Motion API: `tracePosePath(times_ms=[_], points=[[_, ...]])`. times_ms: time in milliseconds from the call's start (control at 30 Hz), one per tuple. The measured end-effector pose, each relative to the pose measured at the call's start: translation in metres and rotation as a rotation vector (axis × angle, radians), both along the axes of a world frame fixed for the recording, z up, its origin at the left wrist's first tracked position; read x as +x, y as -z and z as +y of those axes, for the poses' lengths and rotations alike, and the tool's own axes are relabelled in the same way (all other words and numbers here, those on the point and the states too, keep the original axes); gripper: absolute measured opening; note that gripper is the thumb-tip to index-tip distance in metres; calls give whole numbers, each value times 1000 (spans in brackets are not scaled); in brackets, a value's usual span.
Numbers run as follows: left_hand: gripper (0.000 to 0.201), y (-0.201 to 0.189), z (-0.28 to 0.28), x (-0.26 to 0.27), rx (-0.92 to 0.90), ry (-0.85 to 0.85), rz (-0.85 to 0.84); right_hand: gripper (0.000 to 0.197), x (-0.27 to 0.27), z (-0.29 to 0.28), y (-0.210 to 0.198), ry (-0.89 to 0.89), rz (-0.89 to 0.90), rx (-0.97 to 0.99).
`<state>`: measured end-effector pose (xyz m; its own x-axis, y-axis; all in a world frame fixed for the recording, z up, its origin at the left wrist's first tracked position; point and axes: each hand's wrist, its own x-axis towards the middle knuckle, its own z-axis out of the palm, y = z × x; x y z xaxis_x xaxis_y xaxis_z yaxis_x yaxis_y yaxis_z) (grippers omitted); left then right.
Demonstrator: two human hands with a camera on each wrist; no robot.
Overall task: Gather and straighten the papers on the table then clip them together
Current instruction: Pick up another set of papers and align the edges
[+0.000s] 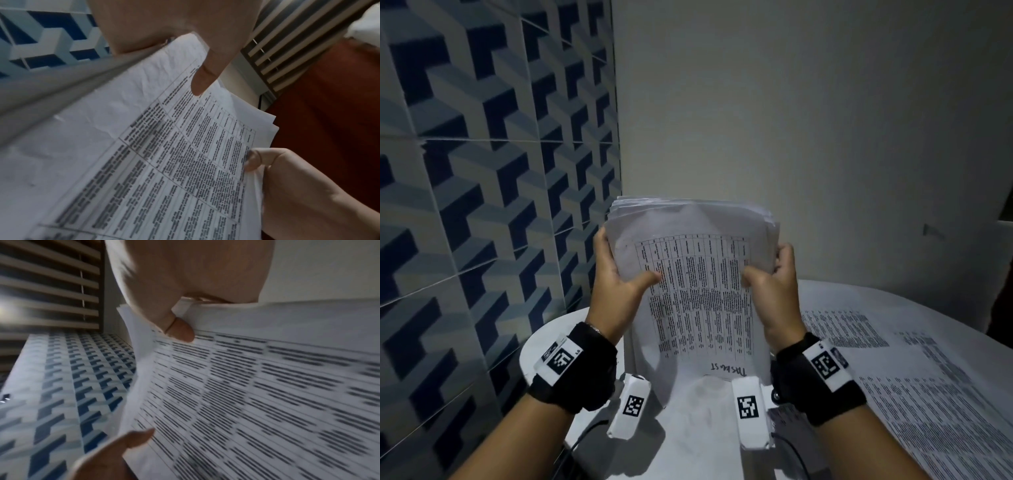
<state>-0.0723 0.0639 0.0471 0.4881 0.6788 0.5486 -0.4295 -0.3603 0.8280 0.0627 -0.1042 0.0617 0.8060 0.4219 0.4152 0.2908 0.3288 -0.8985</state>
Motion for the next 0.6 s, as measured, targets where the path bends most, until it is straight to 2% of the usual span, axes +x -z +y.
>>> tracePosePath(times_ms=[67,167,233,267,333,433,467,533,600], points=[[113,-4,-2,-1,138,-28,32,50,2,0,19,-20,55,-81],[121,-12,-3,0,273,-47,8,50,6,1,34,-47,143,-112],[122,-12,-3,2,238,-18,-41,39,10,3,38,-24,178,-113],[120,-9,-3,2,166,13,-61,32,11,4,39,-3,182,-114],[99,6,1,1,7,37,-49,26,11,6,45,44,176,-105],[43,35,7,1,-135,8,51,31,9,8,59,73,203,-140],[34,40,5,1,-154,12,63,33,7,9,62,66,222,-153],[29,40,-3,2,-155,28,50,37,5,11,65,44,252,-126],[24,30,-9,3,-130,50,9,31,3,14,58,51,227,-60]])
